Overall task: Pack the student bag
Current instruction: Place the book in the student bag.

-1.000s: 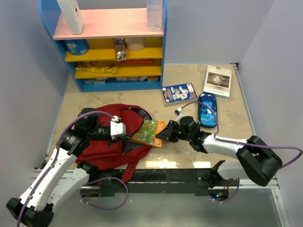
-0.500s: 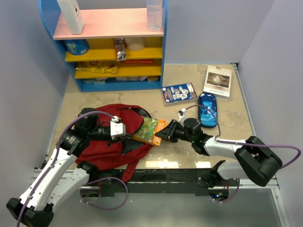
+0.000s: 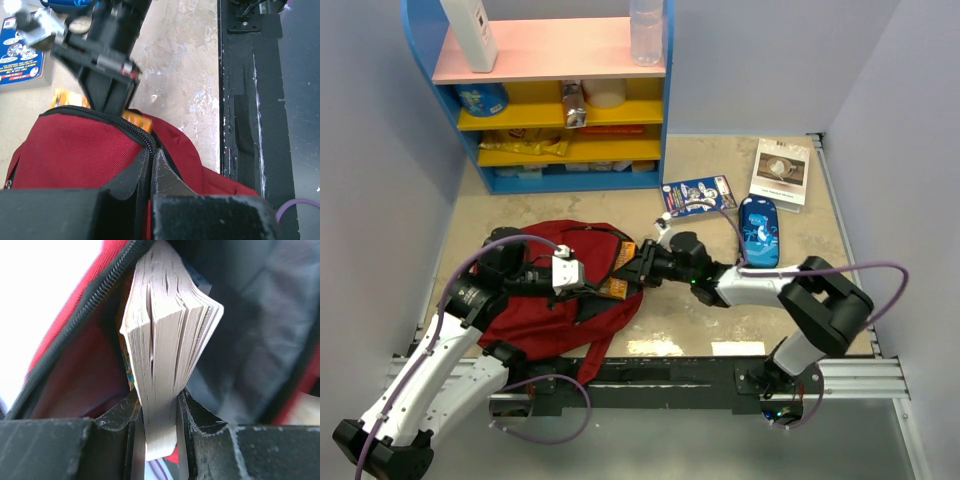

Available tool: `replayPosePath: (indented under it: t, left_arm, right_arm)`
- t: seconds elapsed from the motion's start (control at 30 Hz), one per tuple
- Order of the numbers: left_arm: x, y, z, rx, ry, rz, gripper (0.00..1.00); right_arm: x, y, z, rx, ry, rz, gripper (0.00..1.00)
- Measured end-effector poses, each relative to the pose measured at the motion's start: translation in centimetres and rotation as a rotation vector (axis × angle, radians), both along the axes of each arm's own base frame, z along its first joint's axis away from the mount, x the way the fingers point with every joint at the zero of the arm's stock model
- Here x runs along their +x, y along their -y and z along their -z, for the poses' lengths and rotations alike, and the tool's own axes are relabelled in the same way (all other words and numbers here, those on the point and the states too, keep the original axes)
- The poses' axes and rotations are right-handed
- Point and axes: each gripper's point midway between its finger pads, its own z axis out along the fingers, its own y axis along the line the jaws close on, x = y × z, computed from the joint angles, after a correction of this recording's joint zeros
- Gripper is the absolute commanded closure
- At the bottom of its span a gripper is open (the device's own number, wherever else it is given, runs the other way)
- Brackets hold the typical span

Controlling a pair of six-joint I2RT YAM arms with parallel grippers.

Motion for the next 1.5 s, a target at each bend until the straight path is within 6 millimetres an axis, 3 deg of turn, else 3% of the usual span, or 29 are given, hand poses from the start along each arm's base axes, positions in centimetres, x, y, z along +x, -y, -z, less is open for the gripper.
replayPosePath:
  t: [0.27,0.47,0.57,0.6,0.77,0.97,1.07,1.17,1.27,1.5]
  left_arm:
    - [0.0,0.0,0.0,0.002,-0.001,-0.002,1.0]
    - [0.0,0.0,0.0,0.0,-0.001,0.001,1.0]
    - [0.0,0.0,-0.1,0.0,0.001,0.001,1.0]
    - [0.0,0.0,-0.1,0.0,0.001,0.001,1.0]
    - [-0.1,0.0,-0.1,-0.002,-0.001,0.008,1.0]
    - [-0.2,0.1,-0.2,-0.005,0.01,0.021,1.0]
    - [-0.3,0.1,-0.3,-0.006,0.008,0.023,1.0]
    - [-0.5,0.0,-0.2,-0.003,0.001,0.027,1.0]
    - [-0.5,0.0,-0.2,-0.002,0.002,0.029,1.0]
    - [-0.6,0.0,-0.4,-0.003,0.004,0.029,1.0]
  right_arm:
    - [-1.8,-7.9,3.3,-0.086,0.018,-0.166,1.0]
    - [-3.2,-11.3,4.2,-0.11,0.044,-0.285,1.0]
    - [-3.5,-12.1,4.3,-0.128,0.051,-0.351,0.61]
    - [-3.5,-12.1,4.5,-0.138,0.057,-0.365,0.44]
    - [-3.9,-9.0,4.4,-0.232,0.087,-0.402,0.01]
    - [-2.0,-4.6,-1.3,-0.288,0.293,-0.363,0.01]
    - [0.2,-2.2,-2.5,-0.344,0.362,-0.308,0.01]
    - [3.4,0.7,-2.0,-0.479,0.409,-0.241,0.01]
    - [6.3,2.3,-1.4,-0.631,0.465,-0.212,0.01]
    - [10.8,2.7,1.3,-0.875,0.6,-0.272,0.01]
